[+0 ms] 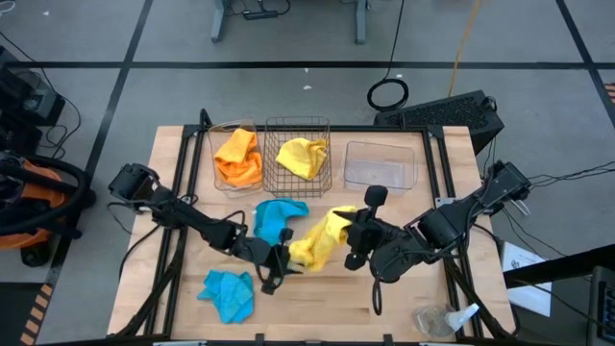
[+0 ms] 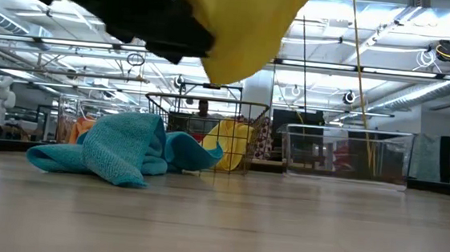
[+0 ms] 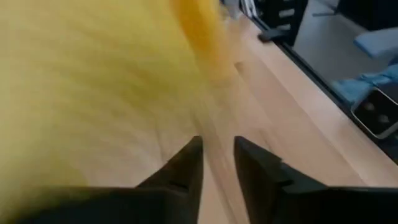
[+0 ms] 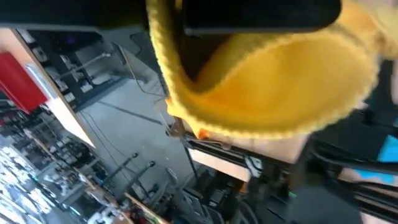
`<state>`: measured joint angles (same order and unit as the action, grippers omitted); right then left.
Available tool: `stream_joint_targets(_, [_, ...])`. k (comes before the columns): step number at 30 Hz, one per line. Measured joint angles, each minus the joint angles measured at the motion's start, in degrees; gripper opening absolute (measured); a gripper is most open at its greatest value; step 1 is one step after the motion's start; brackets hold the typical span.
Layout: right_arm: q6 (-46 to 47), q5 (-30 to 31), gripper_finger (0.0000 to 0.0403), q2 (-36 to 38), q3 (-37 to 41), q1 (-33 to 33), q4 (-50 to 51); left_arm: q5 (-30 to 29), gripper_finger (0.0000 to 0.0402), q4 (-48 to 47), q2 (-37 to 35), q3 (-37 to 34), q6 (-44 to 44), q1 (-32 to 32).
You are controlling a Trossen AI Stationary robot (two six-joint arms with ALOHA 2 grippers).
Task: Sort microfiber towel by color & place in baskets
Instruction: Put the yellow microfiber cloth into the wire basket
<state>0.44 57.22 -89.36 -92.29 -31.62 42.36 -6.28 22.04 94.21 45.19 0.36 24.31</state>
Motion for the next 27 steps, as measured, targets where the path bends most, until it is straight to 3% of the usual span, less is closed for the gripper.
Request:
stream_joint_targets(7, [5.91,-0.07,0.0002,0.02,-0.04,0.04,4.78,-1.74,0.0191,-0.74,-4.92,-0.09,0.27,4.32])
stream_joint_targets(10, [7.1,-0.28,0.0002,0.02,-0.04,0.01,5.37,-6.39,0.021,0.32,-7.14,-0.11,3.3,6.08])
stream_joint_targets(16, [7.81,-0.97,0.0002,0.02,-0.04,0.02,3.04,-24.12,0.0214,6.72,-7.97,-0.04,9.51,6.37])
stream_joint_targets(23, [3.26,-10.28,0.0002,0.02,-0.04,0.03,-4.39,-27.27,0.0214,9.82,-4.88,-0.07,17.01,1.98])
stream_joint_targets(27, [1.8,-11.1,0.0002,0.02,-0.04,-0.04,-5.74,-25.75,0.0202,8.77,-2.79,-0.04,17.12,-0.36])
